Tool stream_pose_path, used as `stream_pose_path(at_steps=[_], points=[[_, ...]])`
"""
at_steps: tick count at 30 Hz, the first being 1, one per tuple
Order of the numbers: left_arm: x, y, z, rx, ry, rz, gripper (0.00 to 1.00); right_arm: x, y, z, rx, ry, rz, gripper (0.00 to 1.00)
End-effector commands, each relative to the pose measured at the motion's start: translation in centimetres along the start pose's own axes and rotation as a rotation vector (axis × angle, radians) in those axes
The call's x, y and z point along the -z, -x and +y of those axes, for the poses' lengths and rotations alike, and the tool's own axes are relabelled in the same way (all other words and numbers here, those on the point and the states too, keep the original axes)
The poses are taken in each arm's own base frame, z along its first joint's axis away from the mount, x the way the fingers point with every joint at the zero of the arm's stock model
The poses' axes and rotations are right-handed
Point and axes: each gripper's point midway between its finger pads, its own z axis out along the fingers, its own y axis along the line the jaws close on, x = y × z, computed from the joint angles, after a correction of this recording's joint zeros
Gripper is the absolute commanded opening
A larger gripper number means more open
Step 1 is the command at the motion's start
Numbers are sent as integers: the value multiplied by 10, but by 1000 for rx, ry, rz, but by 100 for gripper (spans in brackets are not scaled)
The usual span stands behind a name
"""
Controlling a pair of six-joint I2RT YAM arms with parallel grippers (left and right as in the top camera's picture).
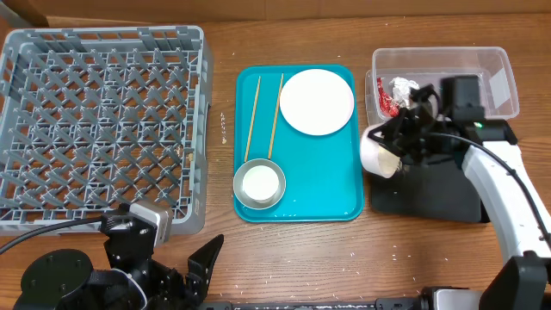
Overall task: Sort waste into correct bins and load items into the dishwasher
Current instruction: 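Tip the rice from the bowl onto the black tray with the right gripper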
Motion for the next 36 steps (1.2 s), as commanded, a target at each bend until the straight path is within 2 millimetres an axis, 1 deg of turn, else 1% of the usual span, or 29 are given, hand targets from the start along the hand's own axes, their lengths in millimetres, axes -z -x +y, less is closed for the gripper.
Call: stream_pose_path(at_steps=[1,3,5,6,8,12,14,15,16,18,19,21,22,24,25,26,27,28,30,31,32,33,34,36], points=[[0,0,3,-19,15,0,100,13,-7,12,30,310,57,4],[0,0,3,-20,16,-1,100,23,-7,13,74,469,51,4],[0,0,3,-20,16,0,100,33,-11,10,89,560,52,4],[0,-1,3,-19,15,0,100,36,-12,7,79,583,52,4],[0,-1,3,-19,15,0,100,44,-9,-7,29,596,25,4],[0,-1,3,-20,15,0,100,57,-3,-23,-15,616,-25,4],[0,-1,3,-20,15,0,100,67,-1,-25,-2,647,-47,4],[0,-1,3,-19,15,0,100,70,-1,-25,8,663,-51,4],[0,-1,3,-19,15,0,100,78,-2,-23,13,703,-50,4],[0,-1,3,-19,15,0,100,84,-2,-22,22,732,-55,4],[0,-1,3,-19,15,0,100,85,0,-24,36,722,-74,4],[0,-1,3,-19,15,0,100,78,7,-37,-1,643,-108,4],[0,-1,3,-19,15,0,100,79,6,-35,-34,659,-89,4],[0,-1,3,-19,15,0,100,84,-2,-21,57,732,-64,4],[0,0,3,-19,15,0,100,79,1,-25,68,693,-83,4],[0,0,3,-19,15,0,100,72,5,-34,32,628,-101,4],[0,0,3,-20,15,-1,100,68,8,-42,-40,585,-102,4],[0,0,3,-19,15,0,100,71,6,-37,-44,620,-85,4],[0,-1,3,-18,16,4,100,82,-3,-18,115,734,-72,4],[0,-2,3,-17,16,6,100,80,-1,-20,119,715,-83,4],[0,-2,3,-17,16,7,100,75,5,-29,81,656,-105,4],[0,-2,3,-17,16,7,100,73,13,-40,-8,603,-120,4],[0,-2,3,-17,16,6,100,76,13,-39,-19,620,-115,4],[0,-2,3,-17,16,6,100,87,4,-21,95,731,-86,4]])
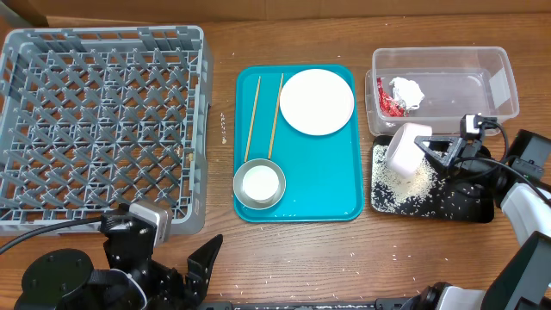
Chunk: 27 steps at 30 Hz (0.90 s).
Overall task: Sort waste into correct bins and load items into the dishwasher
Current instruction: 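Tip the rice from the bowl onto the black tray with the right gripper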
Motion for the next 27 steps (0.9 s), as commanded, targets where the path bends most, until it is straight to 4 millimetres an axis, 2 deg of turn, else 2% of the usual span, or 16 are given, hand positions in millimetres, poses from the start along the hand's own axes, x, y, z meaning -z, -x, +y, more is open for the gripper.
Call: stream_pose_path(at_steps=[1,4,9,12,15,16,19,22,27], points=[[0,0,1,-20,6,-1,100,2,-4,16,42,88,36,4],[0,0,1,-20,6,-1,100,8,7,2,11,7,-26,4],[0,0,1,-19,5,0,100,-6,0,17,-1,32,33,4],[0,2,1,-24,5,-11,100,-28,-6,27,67,-24,73,4],[0,7,1,-31,5,-32,100,-62,-20,33,153,-142,100,4],[0,9,1,-34,5,-38,100,-79,-28,30,191,-240,100,4],[0,11,1,-36,8,-45,100,-104,-44,15,276,-459,99,4],[-2,11,2,-22,8,-37,100,-119,-61,-14,415,-769,80,4],[-17,7,8,90,14,28,100,-135,-92,-46,625,-1012,129,4]])
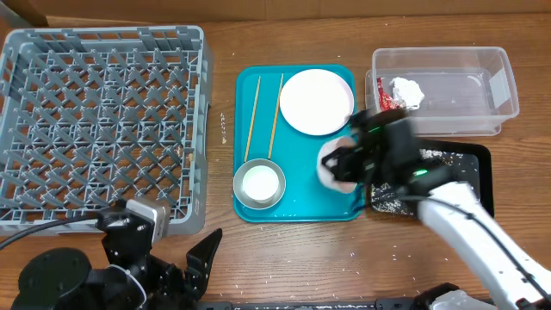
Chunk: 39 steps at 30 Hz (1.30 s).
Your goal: Sort waste into correct bins and load items into the dishwasher
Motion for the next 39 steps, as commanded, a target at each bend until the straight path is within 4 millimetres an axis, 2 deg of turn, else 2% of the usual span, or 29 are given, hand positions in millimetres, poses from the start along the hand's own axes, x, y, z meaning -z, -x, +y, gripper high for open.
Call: stream_pose_path(at_steps=[1,4,6,7,8,11,15,17,19,22,25,29,33,35,36,37,39], points=[[-19,-6,11,115,25,76,100,-13,11,-40,112,-374,-112,4],[-38,-18,25,232,81,161,100,-35,-4,-40,149,-384,-46,4],[-55,-34,33,290,100,270,100,-41,-10,-41,173,-384,-14,50],[-59,-39,35,300,107,300,100,-37,-8,-38,173,-380,-17,57],[-66,-47,45,332,162,356,100,-27,-4,-26,171,-348,-21,61],[-78,-55,60,361,228,414,97,0,11,-1,162,-274,-51,65],[-102,-66,63,389,206,488,93,50,36,27,136,-191,-121,68],[-118,-74,62,398,184,526,91,76,46,35,117,-158,-153,71],[-134,-82,61,395,171,561,90,95,51,39,102,-127,-178,73],[-160,-94,60,374,174,602,82,113,52,40,82,-100,-202,75],[-184,-103,67,362,232,626,74,120,48,34,64,-112,-195,75],[-224,-116,65,289,248,673,54,117,39,30,51,-126,-154,75],[-247,-133,84,285,398,707,54,116,36,31,49,-117,-143,75],[-260,-143,88,296,413,731,54,116,35,32,49,-112,-138,74],[-268,-151,88,308,409,757,44,116,34,33,48,-104,-131,74],[-272,-155,88,313,404,772,40,116,33,33,47,-101,-127,74],[-274,-159,88,329,406,787,38,115,30,35,46,-88,-111,72]])
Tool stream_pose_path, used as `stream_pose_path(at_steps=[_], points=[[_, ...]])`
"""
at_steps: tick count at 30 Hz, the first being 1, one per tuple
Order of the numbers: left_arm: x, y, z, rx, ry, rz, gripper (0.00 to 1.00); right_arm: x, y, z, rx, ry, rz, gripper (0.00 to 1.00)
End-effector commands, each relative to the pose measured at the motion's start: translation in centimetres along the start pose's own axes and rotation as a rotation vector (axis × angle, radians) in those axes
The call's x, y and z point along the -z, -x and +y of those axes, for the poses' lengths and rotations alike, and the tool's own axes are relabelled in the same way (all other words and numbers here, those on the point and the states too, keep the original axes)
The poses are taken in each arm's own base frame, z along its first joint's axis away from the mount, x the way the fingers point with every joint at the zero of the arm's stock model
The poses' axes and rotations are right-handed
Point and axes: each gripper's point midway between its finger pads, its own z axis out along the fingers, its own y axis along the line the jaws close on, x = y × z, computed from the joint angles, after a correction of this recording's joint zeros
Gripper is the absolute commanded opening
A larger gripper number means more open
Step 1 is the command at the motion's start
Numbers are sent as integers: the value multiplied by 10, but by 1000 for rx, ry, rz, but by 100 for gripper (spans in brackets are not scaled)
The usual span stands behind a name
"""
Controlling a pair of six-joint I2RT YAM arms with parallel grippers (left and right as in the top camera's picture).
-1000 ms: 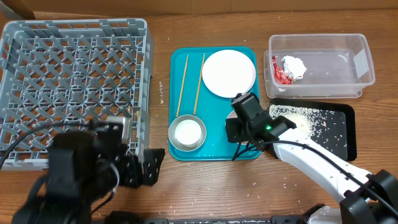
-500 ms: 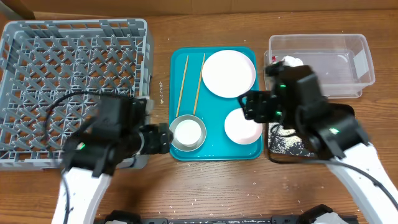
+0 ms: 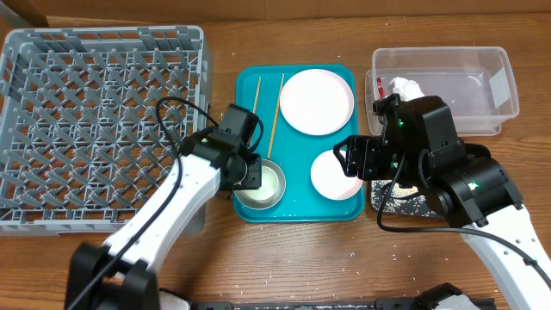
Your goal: Sort waste into correct bins and load items into the dishwasher
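A small white bowl sits mouth up on the teal tray, at its right side. My right gripper is at the bowl's upper right rim and looks shut on it. My left gripper is down at the left rim of the steel bowl, which holds something white; whether its fingers are open or shut does not show. A white plate and two chopsticks lie on the tray's far half. The grey dish rack stands at the left.
A clear bin at the back right holds a red wrapper and crumpled tissue. A black tray with scattered rice grains lies under my right arm. Loose grains dot the wooden table in front.
The right gripper has gone from above the tray's right edge to low over it, and the white bowl now rests mouth up. The left arm has come from the front edge to the steel bowl.
The right gripper first held the white bowl by the clear bin. It then held it tipped over the black tray, where rice lay scattered. Later it had the bowl at the teal tray's right edge, and now the bowl stands on that tray.
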Motion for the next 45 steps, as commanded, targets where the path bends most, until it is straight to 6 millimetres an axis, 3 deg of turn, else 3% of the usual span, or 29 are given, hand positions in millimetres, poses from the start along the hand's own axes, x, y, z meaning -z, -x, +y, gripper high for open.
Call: stream_pose_path(at_steps=[1,5,7,12,16,20,23,27,28,30,32,36,39,42,45], points=[[-8,-1,4,46,30,17,39,2,-1,8,4,45,16,69],[14,9,-3,48,-8,-22,46,-10,-14,18,27,101,86,62],[41,17,-8,43,-30,-66,51,-24,-26,21,51,100,140,61],[106,26,-9,27,-47,-162,76,-68,-49,37,113,100,259,58],[142,16,5,33,-2,-198,82,-107,-63,43,169,59,307,54],[163,-5,20,47,11,-196,72,-147,-83,46,197,42,371,53],[180,-18,34,78,8,-219,70,-169,-92,47,210,39,398,50],[209,-30,51,133,-18,-317,81,-190,-99,39,183,6,415,37],[215,-33,56,147,-22,-343,87,-192,-100,37,181,-1,418,26],[226,-36,62,172,-32,-387,99,-192,-100,36,179,-3,420,11],[233,-40,61,166,-77,-412,100,-188,-96,39,182,4,410,4],[248,-36,35,42,-275,-445,100,-167,-75,46,190,10,347,4],[253,-26,30,31,-360,-464,100,-145,-54,52,181,45,279,4],[255,-16,24,3,-491,-443,100,-114,-31,62,177,132,207,4],[260,-8,13,-69,-695,-416,100,-71,-14,80,231,338,161,4]])
